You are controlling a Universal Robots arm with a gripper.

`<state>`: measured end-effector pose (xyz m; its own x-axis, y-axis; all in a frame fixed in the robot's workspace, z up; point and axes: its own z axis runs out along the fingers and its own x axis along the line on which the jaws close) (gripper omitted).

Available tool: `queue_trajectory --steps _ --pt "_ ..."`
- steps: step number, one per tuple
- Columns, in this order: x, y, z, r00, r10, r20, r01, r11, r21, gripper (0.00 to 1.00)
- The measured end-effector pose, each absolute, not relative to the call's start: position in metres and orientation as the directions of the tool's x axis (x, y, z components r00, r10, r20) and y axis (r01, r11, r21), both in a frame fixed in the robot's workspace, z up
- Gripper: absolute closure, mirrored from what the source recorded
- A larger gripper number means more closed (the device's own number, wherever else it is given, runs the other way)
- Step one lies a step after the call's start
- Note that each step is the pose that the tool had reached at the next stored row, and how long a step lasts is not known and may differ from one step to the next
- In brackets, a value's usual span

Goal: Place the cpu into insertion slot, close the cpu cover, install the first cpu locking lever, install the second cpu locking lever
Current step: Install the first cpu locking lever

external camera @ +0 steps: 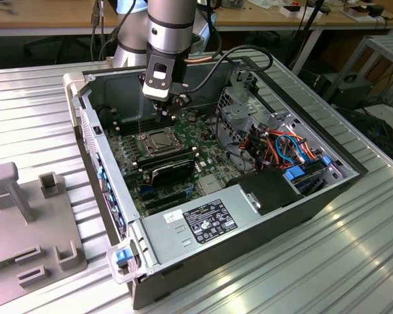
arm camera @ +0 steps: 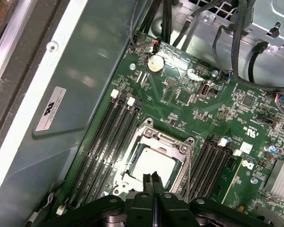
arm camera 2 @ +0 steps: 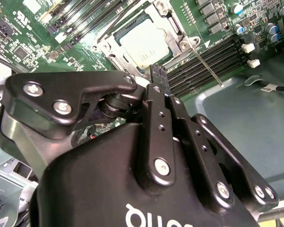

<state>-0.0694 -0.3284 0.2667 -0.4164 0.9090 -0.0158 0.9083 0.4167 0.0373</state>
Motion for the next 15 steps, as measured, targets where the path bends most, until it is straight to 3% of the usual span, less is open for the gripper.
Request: queue_trajectory --steps 15 --pt "-0.0695 -0.3284 0.2667 -0.419 0.908 -0.015 0.907 0.42 0.038 0.89"
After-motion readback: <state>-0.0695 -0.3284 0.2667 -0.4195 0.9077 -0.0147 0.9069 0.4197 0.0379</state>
